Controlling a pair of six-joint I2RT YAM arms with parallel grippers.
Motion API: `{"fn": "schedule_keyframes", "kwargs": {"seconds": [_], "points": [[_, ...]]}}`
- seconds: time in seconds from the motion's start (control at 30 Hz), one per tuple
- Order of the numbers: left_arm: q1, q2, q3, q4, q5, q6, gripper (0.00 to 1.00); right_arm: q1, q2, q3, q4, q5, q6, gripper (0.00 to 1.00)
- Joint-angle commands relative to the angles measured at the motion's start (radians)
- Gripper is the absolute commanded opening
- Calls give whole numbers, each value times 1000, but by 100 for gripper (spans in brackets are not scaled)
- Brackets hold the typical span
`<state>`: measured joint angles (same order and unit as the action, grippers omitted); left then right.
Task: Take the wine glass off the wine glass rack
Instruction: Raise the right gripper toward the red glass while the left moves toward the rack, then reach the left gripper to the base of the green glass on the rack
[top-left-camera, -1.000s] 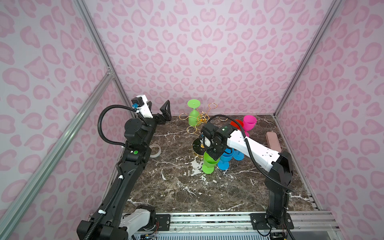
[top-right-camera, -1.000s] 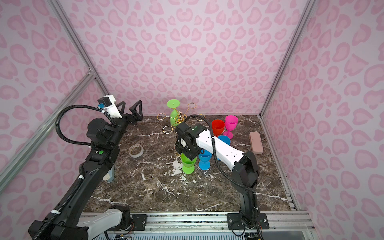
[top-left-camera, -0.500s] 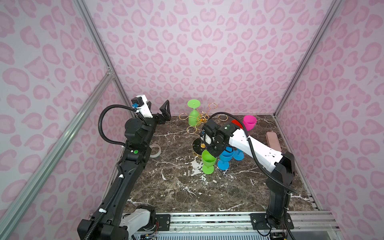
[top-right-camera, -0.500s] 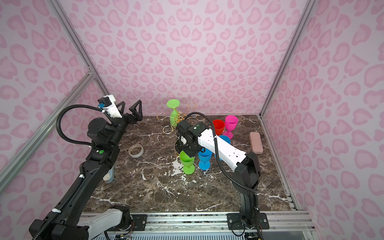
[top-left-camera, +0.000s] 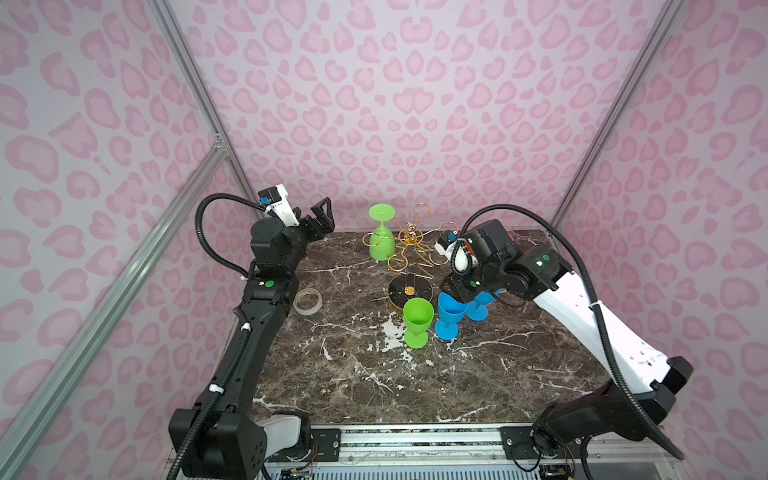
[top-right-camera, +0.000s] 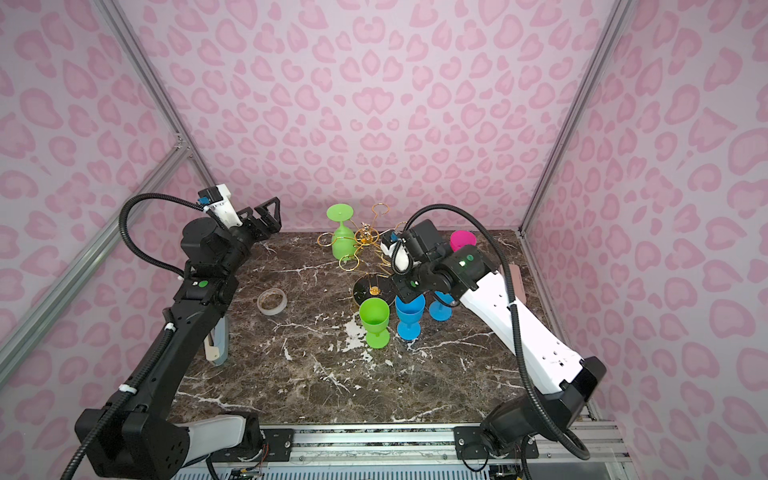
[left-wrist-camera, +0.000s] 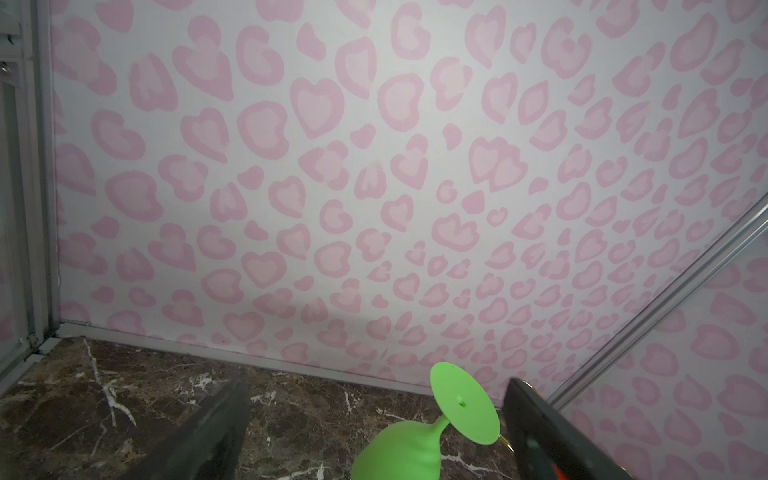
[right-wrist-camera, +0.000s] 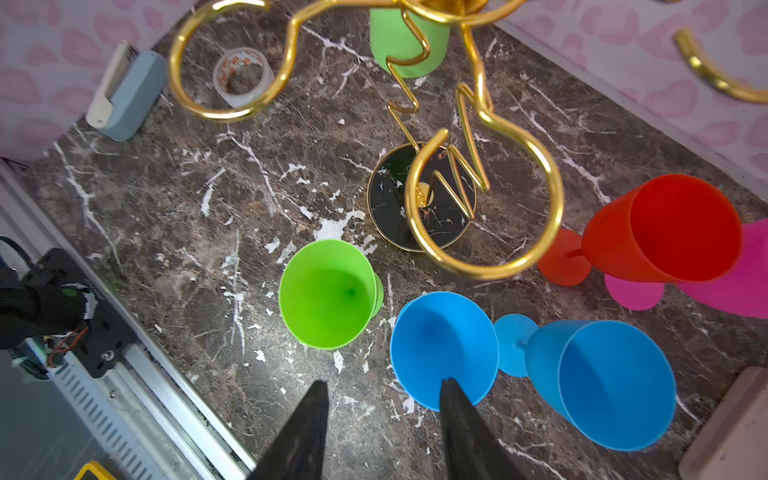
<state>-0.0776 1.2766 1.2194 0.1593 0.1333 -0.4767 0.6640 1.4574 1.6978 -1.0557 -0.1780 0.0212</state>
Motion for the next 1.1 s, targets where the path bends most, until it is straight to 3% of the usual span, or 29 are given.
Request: {"fn": "schedule_keyframes", "kwargs": {"seconds": [0.0, 0.1, 0.33, 0.6, 0.77, 0.9, 1.07], "points": [[14, 40, 42, -23, 140, -74, 95, -27, -39, -40, 128, -91, 38, 46], [29, 91, 88, -45, 247, -106, 93, -48, -81, -77, 182, -87, 54, 49], [52, 257, 258, -158, 511, -142, 84, -199, -208, -204, 401, -206, 153, 61], [56, 460, 400, -182, 757, -246, 62, -329, -276, -348, 542, -297, 234, 78], [44, 484, 431, -225, 780, -218, 60, -355, -287, -383, 567, -305, 241, 84], [19, 518, 508, -395, 743, -114, 58, -369, -284, -391, 584, -318, 241, 86], [0, 545, 558, -463, 702, -78, 57, -372, -282, -389, 583, -321, 232, 88]]}}
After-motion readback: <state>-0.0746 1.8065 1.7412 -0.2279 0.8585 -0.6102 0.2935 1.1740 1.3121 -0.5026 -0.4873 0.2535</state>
